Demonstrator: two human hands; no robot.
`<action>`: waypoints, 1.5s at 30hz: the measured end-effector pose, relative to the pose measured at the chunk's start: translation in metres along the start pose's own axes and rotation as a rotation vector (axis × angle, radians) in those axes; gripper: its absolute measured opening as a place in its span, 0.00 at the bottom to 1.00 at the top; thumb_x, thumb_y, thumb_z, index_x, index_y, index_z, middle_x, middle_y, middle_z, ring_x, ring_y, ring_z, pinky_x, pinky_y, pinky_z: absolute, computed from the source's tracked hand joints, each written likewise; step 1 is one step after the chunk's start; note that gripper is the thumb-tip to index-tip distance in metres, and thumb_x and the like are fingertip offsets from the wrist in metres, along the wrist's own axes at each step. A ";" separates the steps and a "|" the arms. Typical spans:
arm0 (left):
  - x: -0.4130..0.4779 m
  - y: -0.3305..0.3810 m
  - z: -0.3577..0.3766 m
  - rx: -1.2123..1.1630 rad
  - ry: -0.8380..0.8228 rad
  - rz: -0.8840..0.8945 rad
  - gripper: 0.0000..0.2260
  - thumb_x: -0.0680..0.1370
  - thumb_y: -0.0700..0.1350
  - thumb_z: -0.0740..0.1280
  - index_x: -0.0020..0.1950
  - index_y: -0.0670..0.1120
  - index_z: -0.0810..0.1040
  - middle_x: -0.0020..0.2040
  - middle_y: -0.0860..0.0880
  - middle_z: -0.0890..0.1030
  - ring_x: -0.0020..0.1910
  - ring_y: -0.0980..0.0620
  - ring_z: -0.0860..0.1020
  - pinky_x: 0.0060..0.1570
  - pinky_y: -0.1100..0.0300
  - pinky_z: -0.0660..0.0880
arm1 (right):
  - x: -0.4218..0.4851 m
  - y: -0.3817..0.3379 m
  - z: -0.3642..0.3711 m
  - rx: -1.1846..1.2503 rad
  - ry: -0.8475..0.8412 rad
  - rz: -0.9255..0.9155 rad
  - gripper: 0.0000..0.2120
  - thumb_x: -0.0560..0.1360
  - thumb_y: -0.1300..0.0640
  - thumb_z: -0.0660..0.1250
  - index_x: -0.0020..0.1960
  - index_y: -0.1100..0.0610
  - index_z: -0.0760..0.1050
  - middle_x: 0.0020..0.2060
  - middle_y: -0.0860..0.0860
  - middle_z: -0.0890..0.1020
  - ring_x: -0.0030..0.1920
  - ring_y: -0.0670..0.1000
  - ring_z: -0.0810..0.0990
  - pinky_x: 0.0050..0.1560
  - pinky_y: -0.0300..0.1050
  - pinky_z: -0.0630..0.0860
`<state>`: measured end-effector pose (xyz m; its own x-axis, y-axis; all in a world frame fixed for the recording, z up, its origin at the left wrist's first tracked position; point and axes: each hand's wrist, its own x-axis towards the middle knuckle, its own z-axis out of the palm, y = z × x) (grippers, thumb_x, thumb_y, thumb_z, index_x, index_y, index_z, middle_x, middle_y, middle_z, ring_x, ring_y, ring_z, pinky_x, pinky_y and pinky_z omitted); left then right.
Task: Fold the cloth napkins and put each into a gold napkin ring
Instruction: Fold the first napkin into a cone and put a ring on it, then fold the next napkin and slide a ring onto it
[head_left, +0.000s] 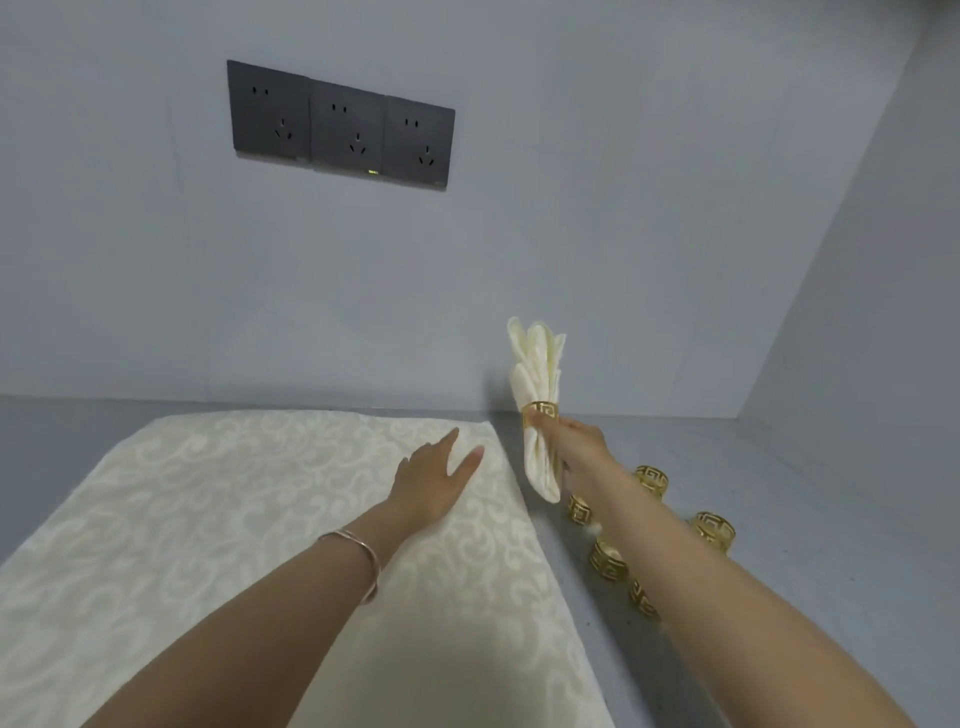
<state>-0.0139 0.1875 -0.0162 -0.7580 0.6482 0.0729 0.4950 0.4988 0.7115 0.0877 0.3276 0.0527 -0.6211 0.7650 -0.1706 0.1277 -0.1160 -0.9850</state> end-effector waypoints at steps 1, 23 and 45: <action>0.005 -0.003 0.007 0.105 -0.007 0.010 0.31 0.79 0.65 0.51 0.78 0.52 0.53 0.77 0.50 0.60 0.77 0.49 0.53 0.75 0.50 0.47 | 0.014 -0.003 0.001 -0.014 0.024 0.023 0.11 0.71 0.54 0.74 0.47 0.59 0.75 0.42 0.53 0.81 0.39 0.51 0.79 0.40 0.41 0.75; 0.025 -0.027 0.042 0.474 0.024 0.085 0.32 0.77 0.68 0.51 0.77 0.54 0.54 0.79 0.53 0.52 0.78 0.49 0.46 0.75 0.44 0.40 | 0.123 0.039 0.007 -0.213 0.234 0.113 0.25 0.71 0.49 0.73 0.61 0.63 0.73 0.58 0.57 0.78 0.57 0.59 0.77 0.57 0.47 0.71; -0.153 -0.058 -0.031 0.468 -0.189 0.169 0.46 0.63 0.76 0.38 0.78 0.56 0.52 0.79 0.55 0.50 0.78 0.54 0.46 0.75 0.53 0.41 | -0.123 0.136 -0.010 -0.629 -0.317 -0.440 0.20 0.77 0.48 0.65 0.67 0.50 0.71 0.68 0.43 0.68 0.71 0.44 0.65 0.72 0.45 0.62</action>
<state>0.0597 0.0415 -0.0472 -0.5832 0.8123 0.0014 0.7727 0.5542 0.3096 0.1893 0.2236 -0.0597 -0.8918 0.4318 0.1352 0.1719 0.5998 -0.7814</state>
